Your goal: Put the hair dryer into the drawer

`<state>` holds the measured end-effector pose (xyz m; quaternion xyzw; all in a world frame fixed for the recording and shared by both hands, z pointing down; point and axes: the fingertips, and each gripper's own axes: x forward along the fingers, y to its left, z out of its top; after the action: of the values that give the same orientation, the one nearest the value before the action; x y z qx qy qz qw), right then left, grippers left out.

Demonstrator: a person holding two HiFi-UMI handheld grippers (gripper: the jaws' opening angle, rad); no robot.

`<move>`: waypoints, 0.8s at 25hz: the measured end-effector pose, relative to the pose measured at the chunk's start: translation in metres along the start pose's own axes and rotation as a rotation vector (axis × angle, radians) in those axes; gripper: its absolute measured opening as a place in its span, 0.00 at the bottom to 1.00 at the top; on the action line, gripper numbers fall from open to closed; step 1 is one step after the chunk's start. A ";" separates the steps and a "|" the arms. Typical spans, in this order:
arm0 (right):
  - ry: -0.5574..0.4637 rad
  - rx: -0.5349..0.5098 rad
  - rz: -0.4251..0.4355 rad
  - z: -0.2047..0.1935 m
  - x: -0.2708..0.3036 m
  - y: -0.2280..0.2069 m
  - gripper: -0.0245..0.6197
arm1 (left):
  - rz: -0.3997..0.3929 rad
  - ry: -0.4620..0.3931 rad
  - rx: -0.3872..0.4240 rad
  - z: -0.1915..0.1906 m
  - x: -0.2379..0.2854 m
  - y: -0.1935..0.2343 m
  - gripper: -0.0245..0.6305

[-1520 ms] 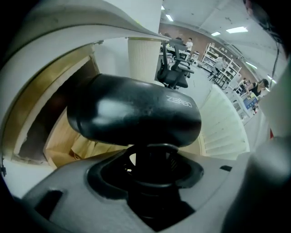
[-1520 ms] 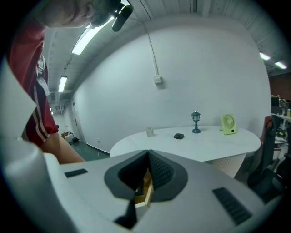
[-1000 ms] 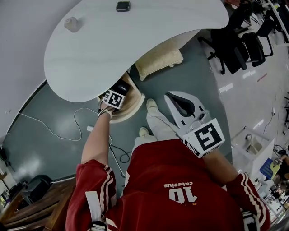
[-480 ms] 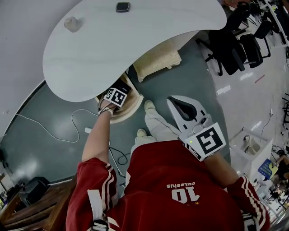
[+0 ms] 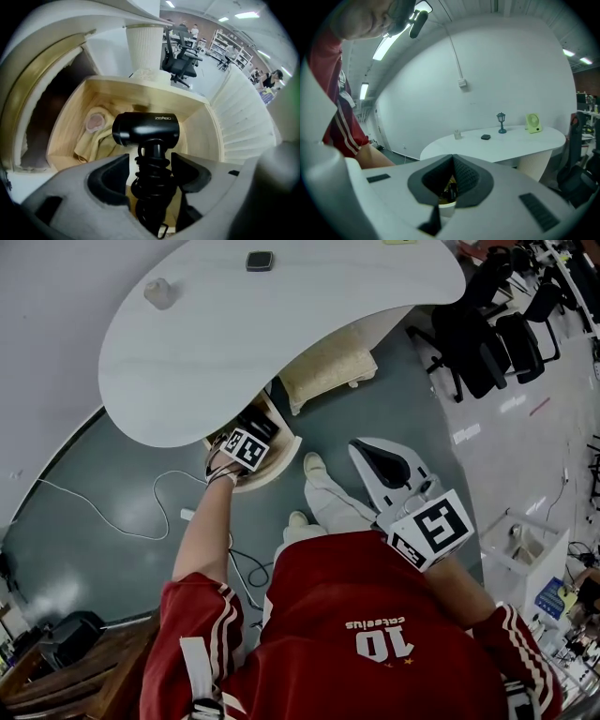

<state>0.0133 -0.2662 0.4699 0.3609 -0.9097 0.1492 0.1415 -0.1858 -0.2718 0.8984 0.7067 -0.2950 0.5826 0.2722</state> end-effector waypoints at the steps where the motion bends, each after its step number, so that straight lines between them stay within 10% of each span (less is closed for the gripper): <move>1: -0.003 0.003 0.004 0.001 0.000 0.003 0.05 | -0.007 0.007 0.009 -0.002 -0.002 -0.002 0.47; 7: -0.012 -0.006 0.026 0.004 -0.004 0.018 0.05 | -0.018 0.074 0.057 -0.010 -0.007 -0.013 0.44; 20: -0.011 0.011 0.012 0.000 -0.011 0.010 0.05 | 0.093 0.018 -0.200 -0.003 -0.013 0.014 0.36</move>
<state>0.0141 -0.2522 0.4642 0.3572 -0.9117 0.1531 0.1337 -0.2001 -0.2777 0.8868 0.6564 -0.3815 0.5685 0.3168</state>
